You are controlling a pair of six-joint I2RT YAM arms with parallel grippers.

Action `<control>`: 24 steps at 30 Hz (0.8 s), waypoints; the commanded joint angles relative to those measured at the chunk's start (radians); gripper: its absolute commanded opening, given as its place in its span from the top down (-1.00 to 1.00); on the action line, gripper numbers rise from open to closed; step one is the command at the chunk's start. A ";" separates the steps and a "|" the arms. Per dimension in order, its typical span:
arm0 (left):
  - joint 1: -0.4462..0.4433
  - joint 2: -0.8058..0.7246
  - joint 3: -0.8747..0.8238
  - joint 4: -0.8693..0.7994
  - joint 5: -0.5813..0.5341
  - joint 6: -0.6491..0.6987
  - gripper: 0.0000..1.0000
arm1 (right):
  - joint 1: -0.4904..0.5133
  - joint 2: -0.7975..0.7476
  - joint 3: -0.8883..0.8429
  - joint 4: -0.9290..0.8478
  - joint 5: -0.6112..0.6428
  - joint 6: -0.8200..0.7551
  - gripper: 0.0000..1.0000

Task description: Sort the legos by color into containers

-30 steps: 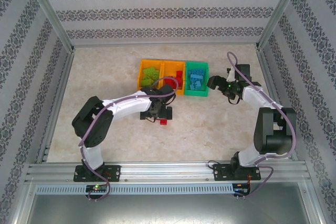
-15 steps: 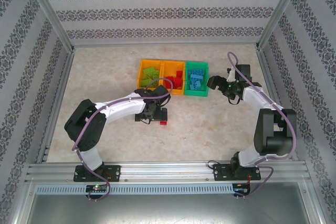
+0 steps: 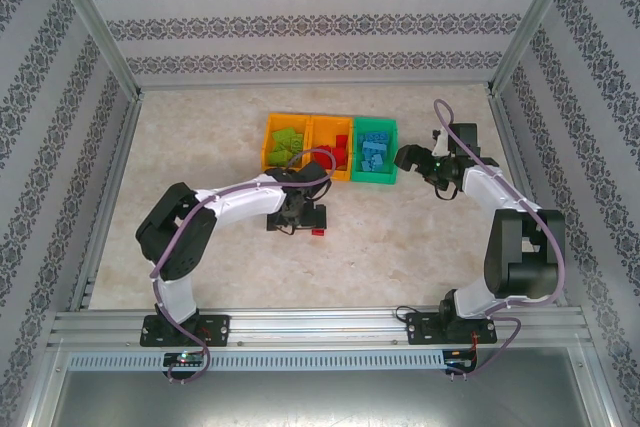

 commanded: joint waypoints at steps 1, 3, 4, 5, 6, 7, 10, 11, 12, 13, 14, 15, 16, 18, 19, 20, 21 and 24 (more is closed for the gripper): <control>-0.023 0.049 0.031 0.022 0.028 0.011 -0.93 | -0.006 -0.047 -0.014 -0.018 0.008 0.002 -0.89; -0.033 0.058 0.051 0.022 0.032 0.009 -0.93 | -0.006 -0.055 -0.017 -0.026 0.011 0.001 -0.88; -0.038 0.060 0.056 0.022 0.035 0.008 -0.93 | -0.006 -0.061 -0.021 -0.029 0.014 0.001 -0.88; -0.041 0.059 0.059 0.025 0.039 0.006 -0.93 | -0.005 -0.068 -0.024 -0.033 0.016 0.001 -0.88; -0.044 0.056 0.060 0.029 0.045 0.003 -0.93 | -0.003 -0.077 -0.029 -0.037 0.020 0.002 -0.87; -0.046 0.049 0.060 0.030 0.046 -0.002 -0.93 | 0.001 -0.088 -0.036 -0.042 0.028 0.002 -0.86; -0.046 0.015 0.050 0.012 0.021 -0.006 -0.96 | 0.040 -0.124 -0.055 -0.069 0.079 0.000 -0.84; -0.046 -0.001 0.046 -0.001 0.008 -0.004 -0.98 | 0.059 -0.136 -0.057 -0.083 0.101 0.001 -0.84; -0.046 -0.020 0.043 -0.016 -0.010 -0.002 -0.99 | 0.090 -0.145 -0.059 -0.100 0.127 0.009 -0.83; -0.046 -0.043 0.036 -0.031 -0.027 0.001 -1.00 | 0.121 -0.150 -0.057 -0.114 0.148 0.025 -0.82; -0.044 -0.062 0.034 -0.041 -0.039 0.004 -0.99 | 0.154 -0.151 -0.055 -0.126 0.166 0.047 -0.81; -0.041 -0.085 0.025 -0.051 -0.053 0.008 -0.99 | 0.195 -0.148 -0.053 -0.133 0.190 0.081 -0.80; -0.037 -0.107 0.019 -0.058 -0.064 0.012 -0.99 | 0.237 -0.145 -0.052 -0.135 0.212 0.114 -0.80; -0.027 -0.140 0.009 -0.063 -0.079 0.019 -0.99 | 0.322 -0.135 -0.052 -0.129 0.264 0.175 -0.80; -0.020 -0.153 0.001 -0.062 -0.084 0.025 -0.99 | 0.367 -0.130 -0.054 -0.122 0.293 0.202 -0.80; -0.014 -0.161 -0.006 -0.063 -0.086 0.027 -0.99 | 0.400 -0.126 -0.055 -0.116 0.319 0.223 -0.80; -0.004 -0.166 -0.016 -0.062 -0.086 0.029 -0.99 | 0.436 -0.122 -0.059 -0.107 0.348 0.248 -0.81; 0.026 -0.166 -0.055 -0.050 -0.065 0.031 -0.99 | 0.504 -0.106 -0.080 -0.074 0.392 0.319 -0.81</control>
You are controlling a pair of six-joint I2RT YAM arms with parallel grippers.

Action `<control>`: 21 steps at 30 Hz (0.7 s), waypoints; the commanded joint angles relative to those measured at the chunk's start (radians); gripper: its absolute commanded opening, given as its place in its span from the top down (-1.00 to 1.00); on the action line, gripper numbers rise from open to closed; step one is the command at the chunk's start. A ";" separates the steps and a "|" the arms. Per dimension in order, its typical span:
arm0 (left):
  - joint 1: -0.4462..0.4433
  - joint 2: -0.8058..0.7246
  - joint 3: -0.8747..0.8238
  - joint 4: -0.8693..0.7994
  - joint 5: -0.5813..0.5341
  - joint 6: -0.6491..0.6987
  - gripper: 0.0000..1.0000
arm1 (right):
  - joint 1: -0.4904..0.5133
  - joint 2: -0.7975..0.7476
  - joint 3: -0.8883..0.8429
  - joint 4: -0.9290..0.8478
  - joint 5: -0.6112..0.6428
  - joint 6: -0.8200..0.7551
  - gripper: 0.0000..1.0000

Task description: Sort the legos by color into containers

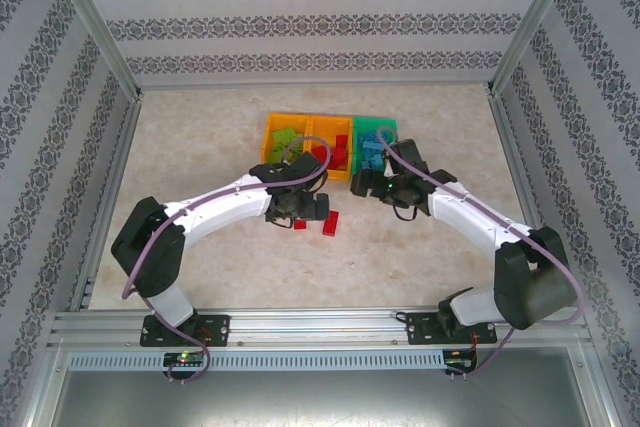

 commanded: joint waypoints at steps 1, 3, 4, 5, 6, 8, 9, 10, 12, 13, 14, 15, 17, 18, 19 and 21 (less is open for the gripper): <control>0.041 0.006 -0.061 -0.029 -0.009 0.027 -0.99 | 0.052 0.029 -0.032 0.028 0.109 0.130 -0.80; 0.056 0.010 -0.089 -0.015 0.003 0.033 -1.00 | 0.087 0.052 -0.035 0.040 0.110 0.160 -0.78; 0.064 0.011 -0.103 -0.006 0.009 0.036 -1.00 | 0.110 0.068 -0.030 0.040 0.114 0.169 -0.78; 0.071 0.010 -0.116 0.001 0.013 0.041 -1.00 | 0.132 0.085 -0.022 0.038 0.116 0.178 -0.78; 0.080 0.007 -0.127 0.008 0.017 0.043 -1.00 | 0.157 0.105 -0.013 0.039 0.117 0.187 -0.78; 0.096 -0.005 -0.154 0.023 0.021 0.046 -0.99 | 0.205 0.146 0.011 0.035 0.120 0.203 -0.77; 0.104 -0.014 -0.165 0.031 0.024 0.047 -0.99 | 0.227 0.165 0.025 0.034 0.119 0.212 -0.77; 0.111 -0.024 -0.175 0.039 0.027 0.049 -0.99 | 0.249 0.185 0.037 0.033 0.119 0.222 -0.77; 0.116 -0.043 -0.183 0.048 0.026 0.055 -0.99 | 0.281 0.212 0.053 0.031 0.122 0.235 -0.77; 0.116 -0.051 -0.186 0.051 0.024 0.058 -0.99 | 0.294 0.226 0.061 0.024 0.127 0.243 -0.77; 0.117 -0.055 -0.186 0.051 0.023 0.061 -0.99 | 0.302 0.237 0.068 0.021 0.127 0.246 -0.77; 0.118 -0.058 -0.186 0.053 0.022 0.066 -0.99 | 0.311 0.251 0.074 0.019 0.126 0.249 -0.77; 0.121 -0.061 -0.183 0.056 0.021 0.072 -0.99 | 0.321 0.275 0.091 0.006 0.123 0.251 -0.77; 0.120 -0.060 -0.186 0.060 0.023 0.076 -1.00 | 0.325 0.290 0.101 -0.004 0.124 0.249 -0.77; 0.121 -0.060 -0.186 0.062 0.024 0.078 -1.00 | 0.327 0.304 0.112 -0.015 0.125 0.246 -0.76; 0.122 -0.061 -0.186 0.069 0.024 0.080 -0.99 | 0.332 0.329 0.128 -0.037 0.139 0.235 -0.75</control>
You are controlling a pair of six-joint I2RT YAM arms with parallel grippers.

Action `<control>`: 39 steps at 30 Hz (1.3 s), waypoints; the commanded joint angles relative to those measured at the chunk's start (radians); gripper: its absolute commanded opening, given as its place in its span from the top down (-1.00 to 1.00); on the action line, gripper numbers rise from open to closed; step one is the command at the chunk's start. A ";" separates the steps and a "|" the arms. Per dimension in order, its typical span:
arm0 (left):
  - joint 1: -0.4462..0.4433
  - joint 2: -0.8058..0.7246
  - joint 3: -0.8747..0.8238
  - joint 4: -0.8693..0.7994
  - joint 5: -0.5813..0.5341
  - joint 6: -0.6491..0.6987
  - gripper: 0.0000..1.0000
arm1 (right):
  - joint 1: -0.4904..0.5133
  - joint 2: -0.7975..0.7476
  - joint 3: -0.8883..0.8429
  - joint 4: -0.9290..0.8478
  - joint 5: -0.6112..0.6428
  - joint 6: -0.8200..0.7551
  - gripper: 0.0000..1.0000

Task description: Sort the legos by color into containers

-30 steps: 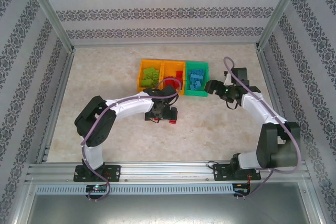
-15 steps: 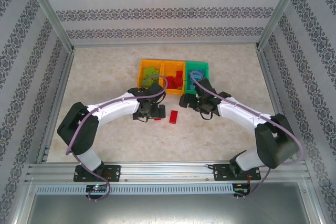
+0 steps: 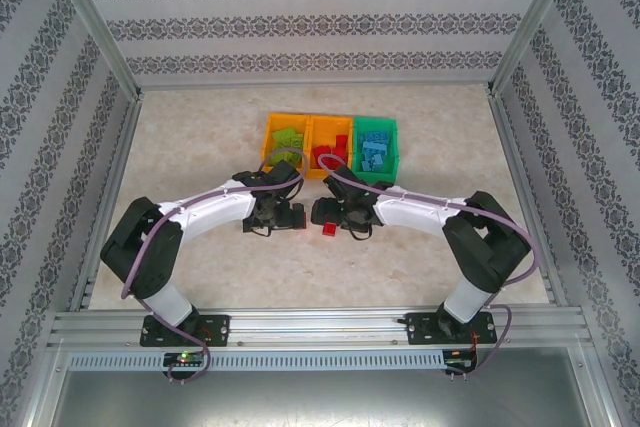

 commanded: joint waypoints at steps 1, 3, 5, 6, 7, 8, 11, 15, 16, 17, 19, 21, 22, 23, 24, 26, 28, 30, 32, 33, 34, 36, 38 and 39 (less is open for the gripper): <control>0.012 -0.021 -0.002 0.026 0.002 0.027 -0.99 | 0.012 0.043 0.041 -0.063 0.047 -0.002 -0.72; 0.013 -0.025 -0.007 0.037 0.005 0.026 -1.00 | 0.009 0.071 0.060 -0.092 0.070 -0.021 -0.65; 0.013 -0.020 -0.004 0.043 0.009 0.027 -1.00 | -0.001 0.100 0.074 -0.112 0.074 -0.041 -0.58; 0.013 -0.015 -0.001 0.045 0.011 0.027 -1.00 | -0.008 0.113 0.076 -0.120 0.071 -0.051 -0.52; 0.013 -0.011 0.002 0.047 0.016 0.030 -1.00 | -0.017 0.121 0.075 -0.125 0.067 -0.061 -0.38; 0.013 -0.007 0.003 0.048 0.020 0.030 -1.00 | -0.026 0.122 0.071 -0.128 0.068 -0.069 -0.24; 0.013 0.002 0.013 0.056 0.027 0.030 -1.00 | -0.050 0.100 0.058 -0.142 0.088 -0.100 0.14; 0.013 0.019 0.031 0.070 0.048 0.026 -1.00 | -0.083 0.031 0.064 -0.160 0.098 -0.143 0.37; 0.013 0.024 0.036 0.071 0.052 0.025 -1.00 | -0.090 0.013 0.074 -0.166 0.096 -0.156 0.39; 0.012 0.029 0.042 0.074 0.057 0.025 -1.00 | -0.097 -0.002 0.085 -0.166 0.092 -0.171 0.41; 0.012 0.042 0.054 0.079 0.071 0.025 -1.00 | -0.115 -0.027 0.118 -0.172 0.084 -0.195 0.42; 0.009 0.054 0.063 0.085 0.082 0.025 -1.00 | -0.145 -0.036 0.160 -0.165 0.056 -0.214 0.42; 0.006 0.062 0.069 0.087 0.085 0.024 -0.99 | -0.162 -0.035 0.183 -0.159 0.047 -0.223 0.42; 0.004 0.069 0.075 0.088 0.087 0.022 -0.99 | -0.178 -0.028 0.208 -0.155 0.037 -0.233 0.41; 0.000 0.077 0.081 0.091 0.092 0.021 -1.00 | -0.197 -0.014 0.240 -0.155 0.025 -0.243 0.41; -0.008 0.094 0.094 0.095 0.097 0.016 -1.00 | -0.232 0.024 0.311 -0.148 -0.003 -0.257 0.40; -0.013 0.112 0.108 0.096 0.100 0.009 -0.99 | -0.264 0.070 0.367 -0.129 -0.025 -0.259 0.38; -0.016 0.132 0.122 0.098 0.104 0.003 -0.97 | -0.299 0.130 0.438 -0.116 -0.060 -0.254 0.37; -0.019 0.150 0.134 0.100 0.106 -0.004 -0.94 | -0.326 0.201 0.517 -0.109 -0.107 -0.252 0.34; -0.020 0.155 0.141 0.101 0.105 -0.005 -0.93 | -0.333 0.231 0.551 -0.110 -0.119 -0.254 0.33; -0.022 0.162 0.146 0.101 0.106 -0.006 -0.92 | -0.340 0.263 0.588 -0.110 -0.125 -0.253 0.31; -0.023 0.173 0.158 0.096 0.103 -0.008 -0.89 | -0.352 0.312 0.649 -0.112 -0.148 -0.248 0.27; -0.028 0.185 0.169 0.095 0.102 -0.009 -0.85 | -0.363 0.363 0.706 -0.117 -0.166 -0.241 0.18; -0.030 0.191 0.174 0.092 0.102 -0.009 -0.84 | -0.367 0.383 0.727 -0.124 -0.170 -0.238 0.07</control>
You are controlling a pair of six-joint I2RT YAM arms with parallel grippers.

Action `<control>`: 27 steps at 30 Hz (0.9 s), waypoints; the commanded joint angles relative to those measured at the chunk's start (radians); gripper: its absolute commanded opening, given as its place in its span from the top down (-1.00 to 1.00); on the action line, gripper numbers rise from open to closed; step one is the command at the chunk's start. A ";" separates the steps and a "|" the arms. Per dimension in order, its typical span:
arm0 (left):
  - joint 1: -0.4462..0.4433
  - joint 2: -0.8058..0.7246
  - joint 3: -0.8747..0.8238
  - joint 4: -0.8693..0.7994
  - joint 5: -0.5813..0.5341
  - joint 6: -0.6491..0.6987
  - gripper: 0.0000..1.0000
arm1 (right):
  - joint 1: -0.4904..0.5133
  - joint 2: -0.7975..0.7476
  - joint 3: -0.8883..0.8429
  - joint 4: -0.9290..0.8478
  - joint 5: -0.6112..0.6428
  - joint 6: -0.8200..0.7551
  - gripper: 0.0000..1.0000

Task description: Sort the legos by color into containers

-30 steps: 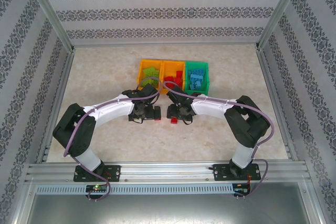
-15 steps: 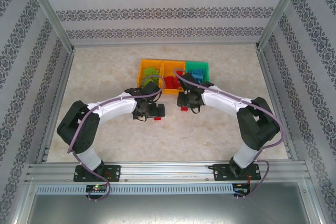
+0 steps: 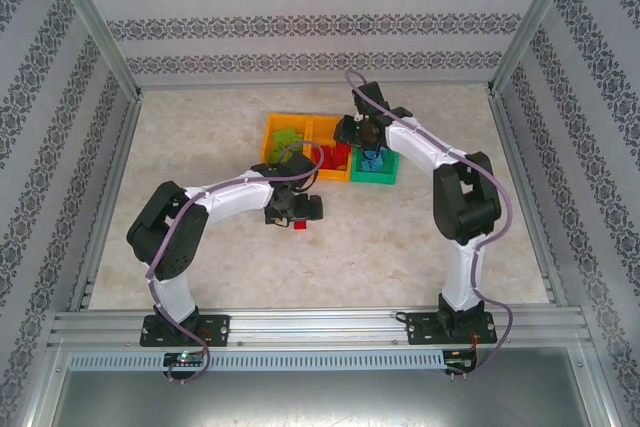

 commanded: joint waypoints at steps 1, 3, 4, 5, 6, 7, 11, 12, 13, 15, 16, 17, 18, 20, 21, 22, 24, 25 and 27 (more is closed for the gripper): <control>-0.015 0.025 0.040 0.001 -0.006 -0.008 -0.83 | -0.010 0.056 0.088 -0.018 -0.063 -0.002 -0.04; -0.019 0.039 0.050 -0.007 -0.009 -0.009 -0.81 | -0.023 0.073 0.092 0.003 -0.094 0.016 -0.20; -0.019 0.044 0.054 -0.006 -0.009 -0.011 -0.80 | -0.030 0.075 0.080 0.033 -0.117 0.028 -0.25; -0.021 0.049 0.056 -0.007 -0.008 -0.012 -0.78 | -0.034 0.072 0.072 0.054 -0.132 0.034 -0.33; -0.022 0.055 0.059 -0.007 -0.007 -0.015 -0.76 | -0.036 0.069 0.071 0.055 -0.140 0.033 -0.51; -0.024 0.060 0.061 -0.007 -0.006 -0.016 -0.74 | -0.036 0.064 0.068 0.054 -0.145 0.027 -0.58; -0.028 0.076 0.066 -0.011 -0.008 -0.023 -0.62 | -0.036 -0.021 -0.014 0.085 -0.146 0.019 -0.64; -0.029 0.078 0.066 -0.012 -0.007 -0.024 -0.58 | -0.037 -0.046 -0.041 0.094 -0.142 0.016 -0.65; -0.028 0.081 0.067 -0.013 -0.008 -0.024 -0.53 | -0.038 -0.078 -0.072 0.100 -0.138 0.012 -0.66; -0.031 0.084 0.071 -0.016 -0.009 -0.025 -0.42 | -0.043 -0.140 -0.137 0.110 -0.125 0.002 -0.70; -0.032 0.086 0.072 -0.018 -0.010 -0.024 -0.36 | -0.047 -0.175 -0.173 0.114 -0.116 -0.005 -0.71; -0.033 0.089 0.075 -0.020 -0.011 -0.023 -0.33 | -0.052 -0.209 -0.208 0.116 -0.107 -0.011 -0.72; -0.034 0.091 0.076 -0.022 -0.013 -0.022 -0.32 | -0.059 -0.238 -0.239 0.119 -0.096 -0.015 -0.72; -0.036 0.097 0.082 -0.025 -0.014 -0.020 -0.27 | -0.079 -0.304 -0.311 0.121 -0.078 -0.025 -0.73; -0.037 0.100 0.084 -0.027 -0.012 -0.016 -0.24 | -0.090 -0.332 -0.341 0.122 -0.072 -0.027 -0.74; -0.039 0.104 0.089 -0.029 -0.010 -0.012 -0.22 | -0.107 -0.362 -0.372 0.122 -0.067 -0.030 -0.74; -0.042 0.113 0.100 -0.044 -0.012 -0.004 -0.16 | -0.142 -0.417 -0.432 0.124 -0.066 -0.031 -0.75; -0.045 0.116 0.104 -0.052 -0.014 -0.001 -0.15 | -0.162 -0.444 -0.459 0.125 -0.068 -0.032 -0.75; -0.050 0.113 0.105 -0.060 -0.022 -0.001 -0.14 | -0.197 -0.491 -0.512 0.121 -0.064 -0.039 -0.75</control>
